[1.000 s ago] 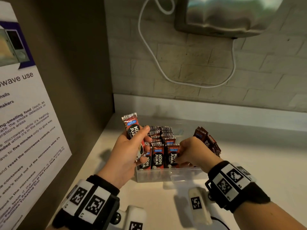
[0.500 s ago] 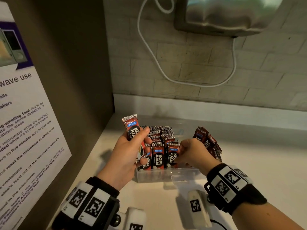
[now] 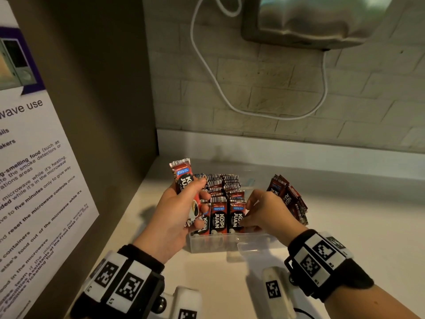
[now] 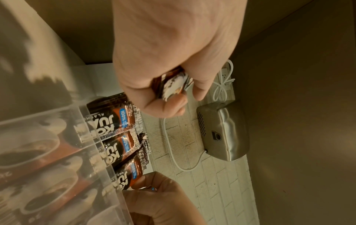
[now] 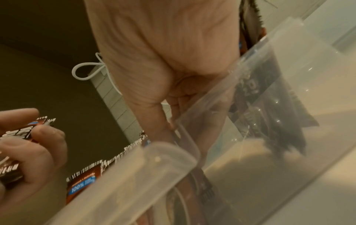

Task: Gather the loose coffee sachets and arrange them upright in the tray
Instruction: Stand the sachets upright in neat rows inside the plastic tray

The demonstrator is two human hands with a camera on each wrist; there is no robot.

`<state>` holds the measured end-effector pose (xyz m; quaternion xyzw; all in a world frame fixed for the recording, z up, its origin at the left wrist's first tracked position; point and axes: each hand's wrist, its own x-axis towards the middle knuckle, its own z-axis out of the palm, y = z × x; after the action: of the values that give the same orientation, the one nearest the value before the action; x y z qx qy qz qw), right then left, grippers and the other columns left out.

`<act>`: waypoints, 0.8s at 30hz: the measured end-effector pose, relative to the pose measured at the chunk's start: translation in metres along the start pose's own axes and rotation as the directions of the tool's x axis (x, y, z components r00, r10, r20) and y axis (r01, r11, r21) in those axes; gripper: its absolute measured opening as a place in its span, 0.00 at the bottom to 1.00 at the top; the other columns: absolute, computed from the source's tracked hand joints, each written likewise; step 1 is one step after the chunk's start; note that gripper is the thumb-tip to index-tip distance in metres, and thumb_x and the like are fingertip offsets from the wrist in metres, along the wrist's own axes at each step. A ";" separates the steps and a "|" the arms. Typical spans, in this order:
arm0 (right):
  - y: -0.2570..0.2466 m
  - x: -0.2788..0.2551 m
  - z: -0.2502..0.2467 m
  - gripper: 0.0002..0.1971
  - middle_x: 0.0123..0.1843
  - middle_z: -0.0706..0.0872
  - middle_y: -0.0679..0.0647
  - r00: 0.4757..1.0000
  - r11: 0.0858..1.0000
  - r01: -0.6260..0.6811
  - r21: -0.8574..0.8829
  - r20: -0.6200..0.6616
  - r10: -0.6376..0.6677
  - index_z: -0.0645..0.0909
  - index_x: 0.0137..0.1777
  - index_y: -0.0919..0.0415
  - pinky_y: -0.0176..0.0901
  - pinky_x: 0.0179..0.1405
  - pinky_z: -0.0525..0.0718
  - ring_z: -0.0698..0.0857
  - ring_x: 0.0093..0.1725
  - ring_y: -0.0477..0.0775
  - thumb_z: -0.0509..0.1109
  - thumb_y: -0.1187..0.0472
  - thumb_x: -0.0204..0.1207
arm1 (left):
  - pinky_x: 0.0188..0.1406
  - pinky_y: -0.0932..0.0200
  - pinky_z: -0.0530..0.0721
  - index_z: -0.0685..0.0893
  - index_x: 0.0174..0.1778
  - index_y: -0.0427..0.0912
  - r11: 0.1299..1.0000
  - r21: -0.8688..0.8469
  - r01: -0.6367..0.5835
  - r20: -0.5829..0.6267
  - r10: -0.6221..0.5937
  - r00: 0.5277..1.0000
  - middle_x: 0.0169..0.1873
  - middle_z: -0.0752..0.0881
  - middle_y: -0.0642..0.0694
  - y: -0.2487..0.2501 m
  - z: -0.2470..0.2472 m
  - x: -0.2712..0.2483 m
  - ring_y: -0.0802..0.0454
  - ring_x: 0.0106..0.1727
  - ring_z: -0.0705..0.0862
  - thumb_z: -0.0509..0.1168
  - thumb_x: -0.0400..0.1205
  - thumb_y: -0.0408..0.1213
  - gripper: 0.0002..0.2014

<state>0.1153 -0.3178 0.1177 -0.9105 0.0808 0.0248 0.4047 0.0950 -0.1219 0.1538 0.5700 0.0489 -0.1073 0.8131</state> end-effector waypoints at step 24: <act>-0.062 -0.043 -0.022 0.07 0.28 0.83 0.57 0.972 0.702 0.235 0.673 -0.160 -0.172 0.79 0.43 0.63 0.35 0.15 0.73 0.76 0.18 0.49 0.71 0.74 0.74 | 0.15 0.63 0.74 0.85 0.56 0.43 0.991 0.113 -0.065 0.205 0.041 0.978 0.41 0.92 0.40 -0.010 0.008 -0.009 0.48 0.37 0.89 0.74 0.65 0.40 0.22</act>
<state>0.0828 -0.2883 0.1827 -0.6991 0.0003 -0.0902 0.7093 0.0836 -0.1312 0.1488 0.6047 -0.0556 -0.1457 0.7811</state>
